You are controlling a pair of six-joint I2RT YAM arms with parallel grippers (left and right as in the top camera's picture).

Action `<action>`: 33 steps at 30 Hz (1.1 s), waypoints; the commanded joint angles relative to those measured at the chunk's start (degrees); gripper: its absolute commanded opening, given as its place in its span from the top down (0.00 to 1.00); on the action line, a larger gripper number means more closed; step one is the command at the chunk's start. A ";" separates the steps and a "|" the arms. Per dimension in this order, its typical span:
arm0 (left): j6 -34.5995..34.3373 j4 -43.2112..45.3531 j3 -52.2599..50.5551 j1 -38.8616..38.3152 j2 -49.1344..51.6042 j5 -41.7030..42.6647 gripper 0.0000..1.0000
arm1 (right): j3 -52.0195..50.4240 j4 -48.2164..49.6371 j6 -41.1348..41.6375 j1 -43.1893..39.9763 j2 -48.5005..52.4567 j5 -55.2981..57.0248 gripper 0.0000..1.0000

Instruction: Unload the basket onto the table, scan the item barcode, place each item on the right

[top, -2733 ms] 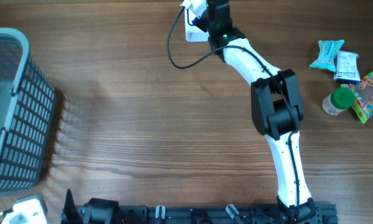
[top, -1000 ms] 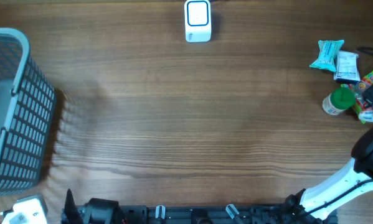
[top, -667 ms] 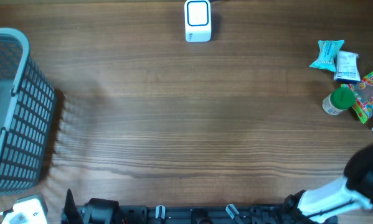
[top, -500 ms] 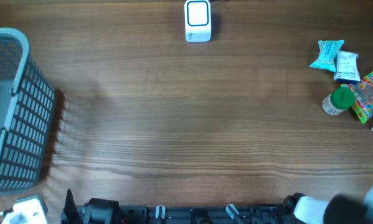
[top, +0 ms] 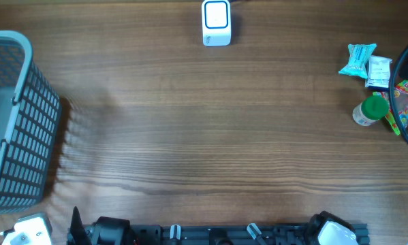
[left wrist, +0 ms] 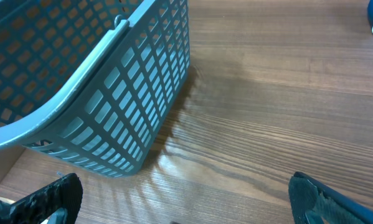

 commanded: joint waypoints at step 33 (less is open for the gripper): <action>-0.50 0.11 -0.11 0.15 -0.59 0.09 0.00 | -93.50 69.33 1.73 24.79 -65.40 8.39 0.00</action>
